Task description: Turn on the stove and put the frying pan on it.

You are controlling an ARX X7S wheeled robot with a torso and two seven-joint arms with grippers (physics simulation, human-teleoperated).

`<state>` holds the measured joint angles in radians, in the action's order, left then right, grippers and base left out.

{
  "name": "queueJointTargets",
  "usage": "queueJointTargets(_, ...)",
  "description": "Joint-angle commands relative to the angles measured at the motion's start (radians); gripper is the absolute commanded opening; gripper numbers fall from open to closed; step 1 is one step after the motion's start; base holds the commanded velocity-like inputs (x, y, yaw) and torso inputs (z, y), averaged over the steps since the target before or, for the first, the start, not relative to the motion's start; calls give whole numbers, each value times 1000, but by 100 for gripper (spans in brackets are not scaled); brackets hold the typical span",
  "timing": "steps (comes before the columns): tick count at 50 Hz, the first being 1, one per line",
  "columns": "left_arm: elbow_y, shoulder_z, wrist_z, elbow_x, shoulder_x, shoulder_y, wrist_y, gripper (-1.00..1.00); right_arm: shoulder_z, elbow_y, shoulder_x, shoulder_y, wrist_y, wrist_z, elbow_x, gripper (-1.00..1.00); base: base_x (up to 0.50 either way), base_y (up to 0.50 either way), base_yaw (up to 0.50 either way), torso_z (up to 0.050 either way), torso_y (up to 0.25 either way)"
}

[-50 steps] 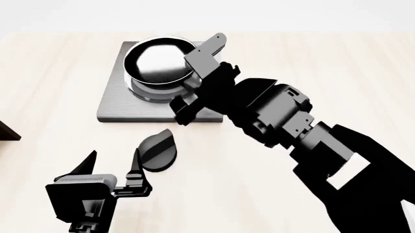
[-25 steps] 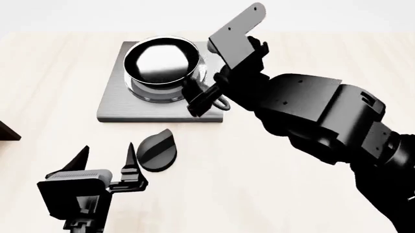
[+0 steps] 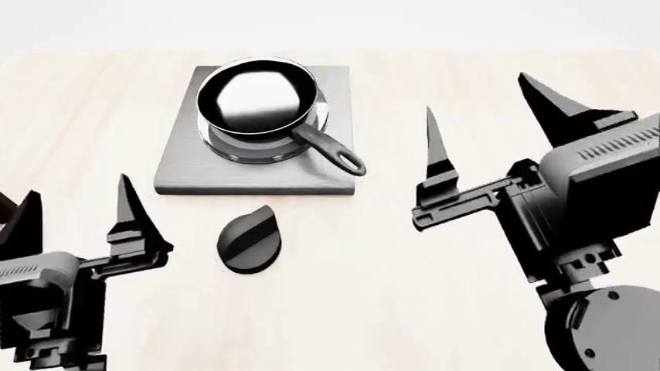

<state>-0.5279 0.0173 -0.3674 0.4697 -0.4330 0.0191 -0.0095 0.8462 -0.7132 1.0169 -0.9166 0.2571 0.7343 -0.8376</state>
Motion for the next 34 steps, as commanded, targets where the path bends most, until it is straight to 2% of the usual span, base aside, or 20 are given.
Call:
queueJointTargets(1, -53, 82, 12, 13, 4, -28, 127, 100, -41, -185, 252, 306, -316, 239, 219, 100, 0, 0, 0, 0, 0)
queueJointTargets(7, -77, 102, 53, 32, 23, -62, 229, 100, -12, -212, 397, 485, -581, 423, 434, 100, 0, 0, 0, 0, 0)
queueJointTargets(13, -106, 134, 71, 52, 24, -83, 287, 100, 34, -204, 533, 583, -766, 647, 668, 100, 0, 0, 0, 0, 0)
queueJointTargets(16, -101, 152, 96, 49, 45, -94, 361, 100, 50, -216, 554, 600, -776, 758, 776, 100, 0, 0, 0, 0, 0)
queueJointTargets(18, -100, 162, 112, 50, 56, -103, 404, 100, 53, -223, 554, 604, -752, 811, 795, 100, 0, 0, 0, 0, 0)
queueJointTargets(19, -103, 173, 115, 44, 61, -107, 424, 100, 40, -208, 554, 592, -792, 836, 782, 100, 0, 0, 0, 0, 0)
queueJointTargets(22, -105, 185, 114, 63, 60, -108, 437, 100, 13, -209, 553, 573, -783, 836, 761, 100, 0, 0, 0, 0, 0)
queueJointTargets(23, -108, 192, 126, 86, 60, -112, 461, 100, -137, -237, 525, 723, -721, 836, 789, 100, 0, 0, 0, 0, 0)
queueJointTargets(24, -111, 197, 133, 95, 62, -115, 478, 100, -287, -213, 375, 873, -853, 686, 770, 100, 0, 0, 0, 0, 0)
queueJointTargets(25, -116, 202, 145, 103, 64, -120, 501, 100, -437, -311, 225, 1023, -703, 536, 620, 100, 0, 0, 0, 0, 0)
queueJointTargets(26, -116, 205, 153, 107, 68, -122, 518, 100, -587, -303, 75, 1173, -563, 386, 470, 100, 0, 0, 0, 0, 0)
queueJointTargets(27, -120, 208, 167, 118, 71, -128, 544, 100, -737, -305, -75, 1261, -611, 236, 320, 100, 0, 0, 0, 0, 0)
queueJointTargets(31, -117, 230, 164, 132, 92, -125, 585, 100, -1337, -309, -675, 1274, -705, -364, 220, 100, 0, 0, 0, 0, 0)
queueJointTargets(32, -117, 235, 162, 132, 97, -123, 593, 100, -1487, -312, -794, 1274, -710, -514, 213, 100, 0, 0, 0, 0, 0)
queueJointTargets(33, -119, 244, 158, 147, 99, -121, 603, 100, -1540, -315, -794, 1279, -719, -641, 194, 100, 0, 0, 0, 0, 0)
queueJointTargets(34, -120, 247, 158, 155, 101, -121, 611, 100, -1546, -313, -797, 1277, -730, -638, 192, 100, 0, 0, 0, 0, 0)
